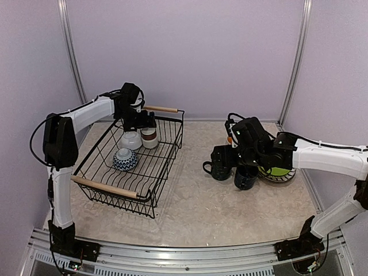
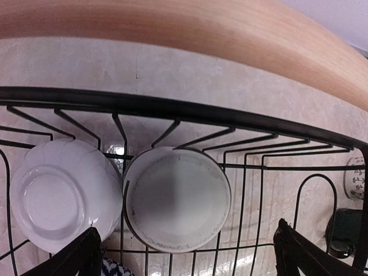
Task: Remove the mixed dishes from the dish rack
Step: Grab the cup from the dish rack.
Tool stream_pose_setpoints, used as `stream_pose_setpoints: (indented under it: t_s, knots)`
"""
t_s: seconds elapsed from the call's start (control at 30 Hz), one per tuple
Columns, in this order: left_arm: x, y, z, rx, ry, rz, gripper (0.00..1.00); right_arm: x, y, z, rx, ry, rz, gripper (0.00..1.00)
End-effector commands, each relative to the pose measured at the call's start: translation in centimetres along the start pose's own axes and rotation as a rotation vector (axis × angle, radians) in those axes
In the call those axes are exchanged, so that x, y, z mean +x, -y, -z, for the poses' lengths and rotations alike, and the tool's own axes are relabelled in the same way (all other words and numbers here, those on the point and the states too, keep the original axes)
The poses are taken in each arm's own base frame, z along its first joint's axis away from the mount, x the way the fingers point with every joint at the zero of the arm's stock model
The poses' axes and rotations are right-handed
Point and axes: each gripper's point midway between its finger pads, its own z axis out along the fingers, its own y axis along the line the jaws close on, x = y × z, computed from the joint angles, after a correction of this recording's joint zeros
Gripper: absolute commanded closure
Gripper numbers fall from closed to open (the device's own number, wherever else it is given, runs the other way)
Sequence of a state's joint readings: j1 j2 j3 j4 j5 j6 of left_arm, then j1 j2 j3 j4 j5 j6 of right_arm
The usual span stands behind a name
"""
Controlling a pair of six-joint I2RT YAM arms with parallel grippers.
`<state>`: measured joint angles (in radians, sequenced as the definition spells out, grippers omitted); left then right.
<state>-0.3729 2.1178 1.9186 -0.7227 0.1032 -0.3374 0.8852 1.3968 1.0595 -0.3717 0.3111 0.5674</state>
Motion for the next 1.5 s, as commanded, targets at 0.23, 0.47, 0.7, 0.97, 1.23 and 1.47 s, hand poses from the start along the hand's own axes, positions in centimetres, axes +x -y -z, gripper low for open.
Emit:
stream_pose_setpoints:
  t_s: [0.23,0.47,0.7,0.97,1.23,1.47]
  knots:
    - [0.8,-2.5,-5.5,-0.116,-0.086,-0.079,0.09,-0.9,-0.2,0.8,-0.017,0.037,-0.017,0.06]
    - [1.6,-1.8,-5.5,-0.119,-0.103,-0.109,0.17,-1.1,-0.8,0.2,-0.028,0.024,-0.015,0.06]
    - [2.8,-1.1,-6.1,-0.182,-0.112,-0.187,0.05,-1.1,-1.4,0.2,-0.063,0.02,-0.028,0.06]
    - [3.6,-1.5,-6.6,-0.196,-0.137,-0.173,0.02,-1.0,-1.3,0.7,-0.068,0.026,-0.047,0.06]
    - [4.0,-1.9,-6.7,-0.219,-0.154,-0.165,0.23,-1.1,-1.6,0.7,-0.08,0.027,-0.051,0.06]
    - [3.2,-1.7,-5.0,-0.226,-0.127,-0.156,0.38,-1.3,-1.9,0.5,-0.091,0.029,-0.05,0.05]
